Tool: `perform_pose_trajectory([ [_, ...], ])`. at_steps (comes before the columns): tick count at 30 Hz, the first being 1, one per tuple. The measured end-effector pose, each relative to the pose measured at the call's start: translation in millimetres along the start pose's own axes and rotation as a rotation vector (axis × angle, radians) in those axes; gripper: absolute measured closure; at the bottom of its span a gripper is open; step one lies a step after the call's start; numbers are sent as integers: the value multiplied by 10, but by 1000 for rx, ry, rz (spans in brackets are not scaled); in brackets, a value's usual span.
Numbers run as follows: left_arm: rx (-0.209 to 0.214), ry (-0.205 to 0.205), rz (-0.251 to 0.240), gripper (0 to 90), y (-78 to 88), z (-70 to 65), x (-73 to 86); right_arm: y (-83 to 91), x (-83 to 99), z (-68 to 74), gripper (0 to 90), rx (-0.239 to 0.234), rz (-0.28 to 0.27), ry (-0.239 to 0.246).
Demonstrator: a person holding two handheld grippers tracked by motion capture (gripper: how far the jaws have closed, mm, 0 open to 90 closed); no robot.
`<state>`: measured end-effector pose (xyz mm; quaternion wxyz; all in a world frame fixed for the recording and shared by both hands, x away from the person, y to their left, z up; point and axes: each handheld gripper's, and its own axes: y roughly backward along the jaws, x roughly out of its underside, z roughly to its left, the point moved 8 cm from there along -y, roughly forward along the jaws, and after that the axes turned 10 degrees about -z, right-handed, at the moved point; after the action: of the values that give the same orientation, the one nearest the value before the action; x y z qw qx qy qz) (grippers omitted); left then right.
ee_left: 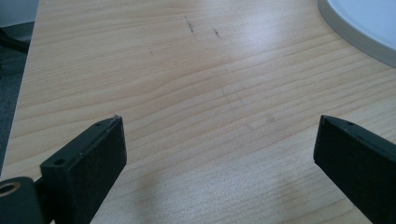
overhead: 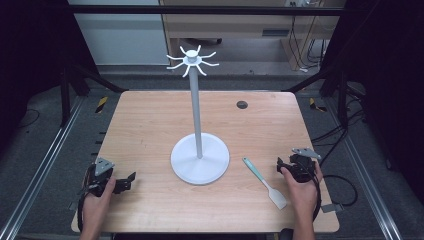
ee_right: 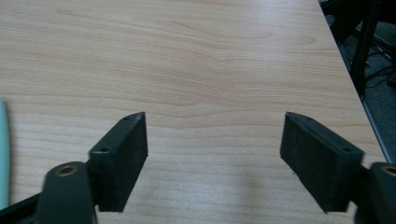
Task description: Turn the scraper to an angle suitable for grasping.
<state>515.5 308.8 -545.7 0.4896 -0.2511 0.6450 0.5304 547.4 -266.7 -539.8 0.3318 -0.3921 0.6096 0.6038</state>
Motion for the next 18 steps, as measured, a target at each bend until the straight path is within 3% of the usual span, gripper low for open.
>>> perform_pose_trajectory([
  [6, -11, -7, -17, 21, 23, -2, -27, 30, -36, 95, 367, -21, -12, 40],
  [8, -17, -14, -31, 20, 29, -6, -46, 38, -38, 196, 449, -48, -1, 68],
  [11, -27, -18, -41, 21, 37, 0, -60, 29, -46, 263, 491, -67, 7, 87],
  [13, -34, -11, -53, 22, 43, 11, -70, -2, -79, 342, 549, -84, 18, 146],
  [15, -35, -13, -53, 22, 46, 17, -70, -9, -94, 385, 571, -87, 28, 143],
  [16, -33, -7, -57, 22, 54, 15, -72, -33, -128, 441, 624, -99, 37, 182],
  [18, -32, -6, -60, 22, 56, 11, -74, -42, -151, 516, 674, -121, 54, 169],
])
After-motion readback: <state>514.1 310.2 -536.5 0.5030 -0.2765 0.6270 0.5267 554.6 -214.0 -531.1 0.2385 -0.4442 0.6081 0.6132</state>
